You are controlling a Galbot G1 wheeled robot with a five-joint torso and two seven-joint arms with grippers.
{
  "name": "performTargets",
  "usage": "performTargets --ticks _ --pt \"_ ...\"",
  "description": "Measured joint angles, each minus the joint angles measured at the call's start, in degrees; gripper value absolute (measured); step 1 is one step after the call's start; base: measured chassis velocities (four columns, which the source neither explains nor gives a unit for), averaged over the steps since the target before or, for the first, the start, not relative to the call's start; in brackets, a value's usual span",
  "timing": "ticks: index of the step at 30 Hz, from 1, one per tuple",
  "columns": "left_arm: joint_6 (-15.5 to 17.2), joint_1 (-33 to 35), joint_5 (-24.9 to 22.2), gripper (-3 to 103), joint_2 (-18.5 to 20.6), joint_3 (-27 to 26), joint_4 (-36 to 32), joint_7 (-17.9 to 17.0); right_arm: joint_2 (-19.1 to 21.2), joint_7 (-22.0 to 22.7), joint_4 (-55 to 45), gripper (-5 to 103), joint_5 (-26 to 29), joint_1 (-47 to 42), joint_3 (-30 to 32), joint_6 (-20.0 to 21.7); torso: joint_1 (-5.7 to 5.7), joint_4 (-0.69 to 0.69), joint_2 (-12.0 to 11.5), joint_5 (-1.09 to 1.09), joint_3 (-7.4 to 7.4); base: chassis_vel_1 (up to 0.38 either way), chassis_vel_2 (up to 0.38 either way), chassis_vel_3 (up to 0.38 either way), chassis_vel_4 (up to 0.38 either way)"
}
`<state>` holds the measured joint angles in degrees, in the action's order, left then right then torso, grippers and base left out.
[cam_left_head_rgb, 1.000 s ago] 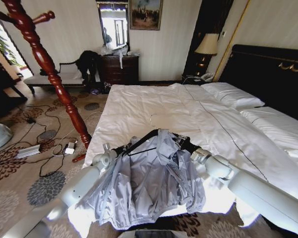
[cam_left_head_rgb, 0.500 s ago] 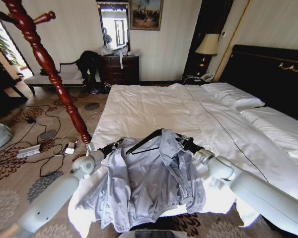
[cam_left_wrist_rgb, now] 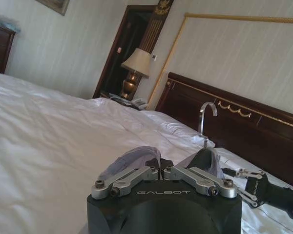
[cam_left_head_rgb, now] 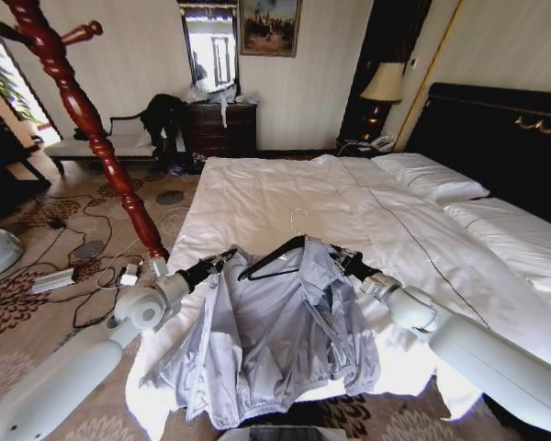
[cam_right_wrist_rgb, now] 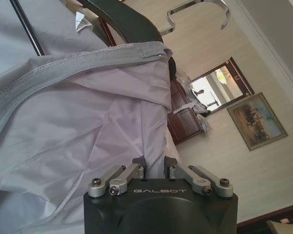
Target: Pick up the clothes from the bed and hang them on the clothes hanger.
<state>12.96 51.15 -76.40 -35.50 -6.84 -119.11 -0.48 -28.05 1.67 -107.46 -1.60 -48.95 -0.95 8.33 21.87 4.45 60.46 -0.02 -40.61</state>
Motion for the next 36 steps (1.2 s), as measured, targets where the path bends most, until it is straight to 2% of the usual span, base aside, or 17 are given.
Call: performTargets --ticks 6,14,17,18,22,24,27,36 --pt "0.6 -5.0 -1.8 0 0.9 2.2 -2.9 -2.3 0.2 0.0 -1.2 18 1.0 1.5 -0.7 2.7 0.00 0.02 0.0 0.02 0.00 0.000 0.000 0.000 0.000" --pt "2.1 -15.7 -5.0 0 1.0 8.9 -3.4 -4.1 -0.7 0.5 -2.3 18 1.6 2.8 -1.6 4.5 0.01 0.01 0.0 0.02 0.00 0.000 0.000 0.000 0.000" --pt "2.5 -23.3 -5.0 0 -0.4 15.8 -0.9 -4.7 -0.9 0.5 -2.6 18 2.1 3.6 -1.6 5.0 0.00 0.00 0.0 0.01 0.00 0.000 0.000 0.000 0.000" --pt "2.5 -23.3 -5.0 0 -0.4 15.8 -0.9 -4.7 -0.9 0.5 -2.6 18 2.1 3.6 -1.6 5.0 0.00 0.00 0.0 0.01 0.00 0.000 0.000 0.000 0.000" --pt "2.7 -33.2 -5.2 0 -3.3 25.2 1.8 -5.1 -1.1 0.3 -2.5 18 2.2 4.0 -1.2 5.0 0.01 0.03 0.0 0.03 -0.01 0.000 0.000 0.000 0.000" --pt "2.7 -34.5 -5.3 0 -3.7 26.3 2.2 -5.1 -1.1 0.3 -2.6 18 2.3 3.9 -1.2 5.0 0.01 0.02 0.0 0.01 -0.01 0.000 0.000 0.000 0.000" --pt "2.6 -39.9 -5.3 0 -5.9 31.4 4.9 -4.5 -1.4 0.1 -3.8 18 2.4 3.3 -0.6 5.1 0.01 0.00 0.0 0.02 -0.01 0.000 0.000 0.000 0.000" --pt "2.5 -46.3 -5.3 0 -9.8 35.5 11.0 -2.4 -1.1 0.0 -8.5 18 3.7 0.5 1.7 5.8 0.01 0.00 0.0 0.01 0.00 0.000 0.000 0.000 0.000"
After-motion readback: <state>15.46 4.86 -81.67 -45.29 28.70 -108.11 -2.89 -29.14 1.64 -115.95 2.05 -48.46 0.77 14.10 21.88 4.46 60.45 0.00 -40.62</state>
